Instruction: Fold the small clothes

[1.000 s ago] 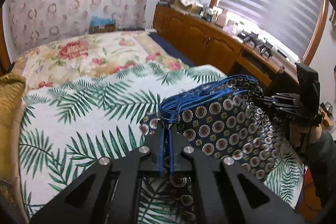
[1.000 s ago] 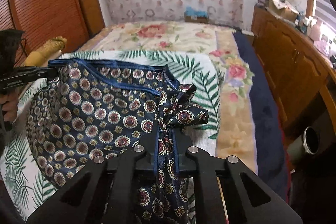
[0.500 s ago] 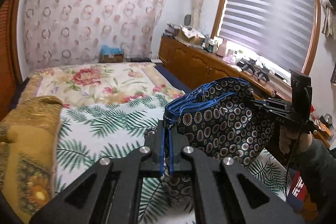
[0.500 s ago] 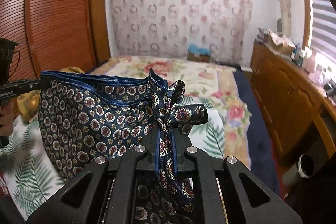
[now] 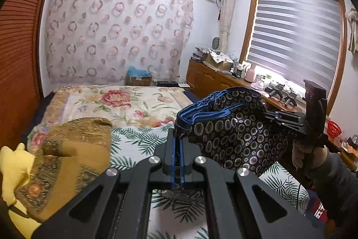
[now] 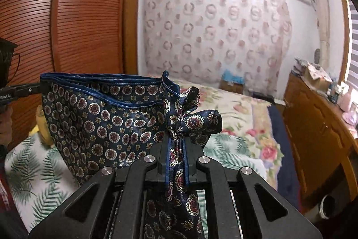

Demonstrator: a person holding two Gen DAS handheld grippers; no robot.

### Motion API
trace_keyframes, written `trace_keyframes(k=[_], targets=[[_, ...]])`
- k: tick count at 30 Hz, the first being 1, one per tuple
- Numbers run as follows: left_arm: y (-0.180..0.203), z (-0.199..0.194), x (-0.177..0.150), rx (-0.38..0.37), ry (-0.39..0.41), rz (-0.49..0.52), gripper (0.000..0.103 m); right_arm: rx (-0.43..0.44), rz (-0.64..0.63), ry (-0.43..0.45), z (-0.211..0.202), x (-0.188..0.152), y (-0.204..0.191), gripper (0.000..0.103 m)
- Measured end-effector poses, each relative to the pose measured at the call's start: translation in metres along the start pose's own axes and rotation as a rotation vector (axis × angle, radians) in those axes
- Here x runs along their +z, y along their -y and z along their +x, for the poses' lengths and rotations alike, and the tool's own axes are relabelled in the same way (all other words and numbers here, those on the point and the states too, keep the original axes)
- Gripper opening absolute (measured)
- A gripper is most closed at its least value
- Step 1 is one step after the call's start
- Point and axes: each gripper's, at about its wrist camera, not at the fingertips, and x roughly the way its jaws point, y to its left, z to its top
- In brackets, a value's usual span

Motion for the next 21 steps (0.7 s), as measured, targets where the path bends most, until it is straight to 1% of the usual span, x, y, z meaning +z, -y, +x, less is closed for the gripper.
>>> trace_keyframes(k=[2, 3, 5, 7, 8, 10, 11, 13, 15, 17, 19, 21], targets=[[-0.001, -0.005, -0.001, -0.004, -0.002, -0.009, 0.0, 0.02, 0.004, 0.001, 0.002, 0.004, -0.006, 0.006], [-0.001, -0.003, 0.0, -0.005, -0.008, -0.006, 0.0, 0.034, 0.018, -0.008, 0.002, 0.004, -0.007, 0.006], [-0.001, 0.008, -0.001, -0.002, -0.032, 0.0, 0.0, 0.035, 0.019, -0.015, -0.001, 0.003, -0.011, 0.006], [-0.001, 0.033, -0.002, -0.009, -0.085, 0.001, 0.001, 0.015, 0.019, -0.041, -0.003, -0.006, -0.009, 0.006], [-0.001, 0.053, -0.004, -0.012, -0.124, -0.004, 0.002, 0.005, 0.028, -0.058, -0.002, -0.011, -0.006, 0.006], [-0.001, 0.077, -0.01, -0.013, -0.167, 0.006, 0.006, -0.024, 0.057, -0.102, 0.002, -0.028, 0.006, 0.006], [0.001, 0.093, -0.014, -0.018, -0.199, 0.014, 0.007, -0.037, 0.07, -0.124, 0.005, -0.037, 0.013, 0.006], [-0.003, 0.125, -0.026, -0.024, -0.28, 0.009, 0.013, -0.06, 0.092, -0.177, 0.016, -0.055, 0.025, 0.006], [-0.008, 0.146, -0.038, -0.016, -0.344, -0.004, 0.016, -0.086, 0.1, -0.23, 0.032, -0.072, 0.036, 0.006], [-0.008, 0.158, -0.048, -0.016, -0.387, -0.005, 0.017, -0.11, 0.115, -0.276, 0.044, -0.087, 0.048, 0.006], [-0.008, 0.168, -0.059, 0.002, -0.426, 0.001, 0.019, -0.126, 0.124, -0.295, 0.05, -0.096, 0.057, 0.006], [-0.009, 0.178, -0.066, 0.004, -0.463, -0.009, 0.02, -0.139, 0.121, -0.309, 0.052, -0.1, 0.062, 0.006]])
